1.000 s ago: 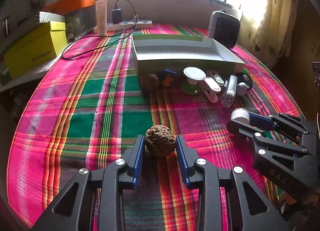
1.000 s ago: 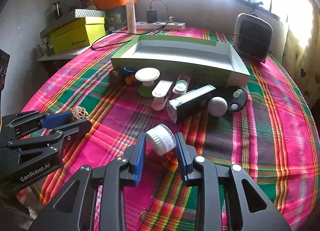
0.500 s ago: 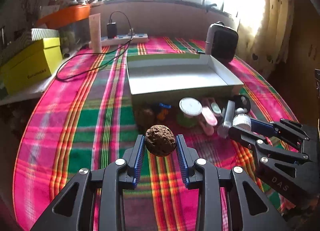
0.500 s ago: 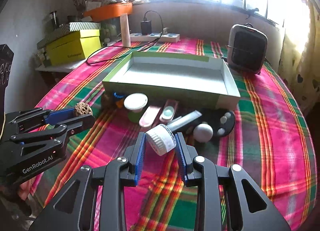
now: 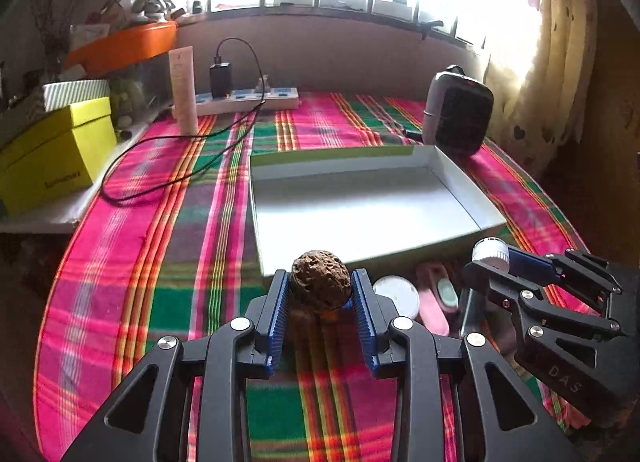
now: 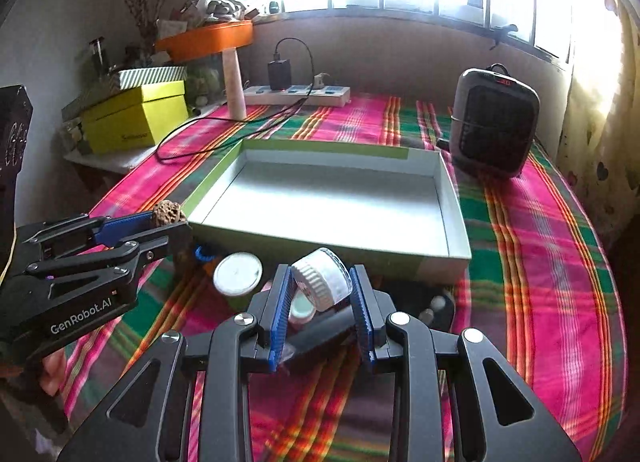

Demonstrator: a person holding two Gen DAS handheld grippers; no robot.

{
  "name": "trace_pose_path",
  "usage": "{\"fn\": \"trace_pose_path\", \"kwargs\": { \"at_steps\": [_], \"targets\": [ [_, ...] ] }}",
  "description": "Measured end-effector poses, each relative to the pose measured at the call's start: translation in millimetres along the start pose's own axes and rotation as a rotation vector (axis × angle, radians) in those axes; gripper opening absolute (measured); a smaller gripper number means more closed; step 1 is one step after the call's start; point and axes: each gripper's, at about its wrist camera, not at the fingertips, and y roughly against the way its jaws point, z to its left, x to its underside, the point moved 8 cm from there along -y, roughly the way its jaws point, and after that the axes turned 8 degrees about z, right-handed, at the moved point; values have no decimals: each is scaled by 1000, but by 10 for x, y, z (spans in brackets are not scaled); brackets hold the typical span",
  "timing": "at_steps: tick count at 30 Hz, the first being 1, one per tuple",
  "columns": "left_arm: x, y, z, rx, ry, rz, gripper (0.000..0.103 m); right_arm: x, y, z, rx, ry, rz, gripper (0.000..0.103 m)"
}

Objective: Organize objects
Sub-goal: 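Carry the walnut and the white jar over the white tray with both tools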

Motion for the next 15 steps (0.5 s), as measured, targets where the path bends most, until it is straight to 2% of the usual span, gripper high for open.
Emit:
{"fn": "trace_pose_path", "kwargs": {
  "at_steps": [15],
  "targets": [
    [-352, -321, -15, 0, 15, 22, 30, -350, -198, -171, 5, 18, 7, 31]
  ]
}}
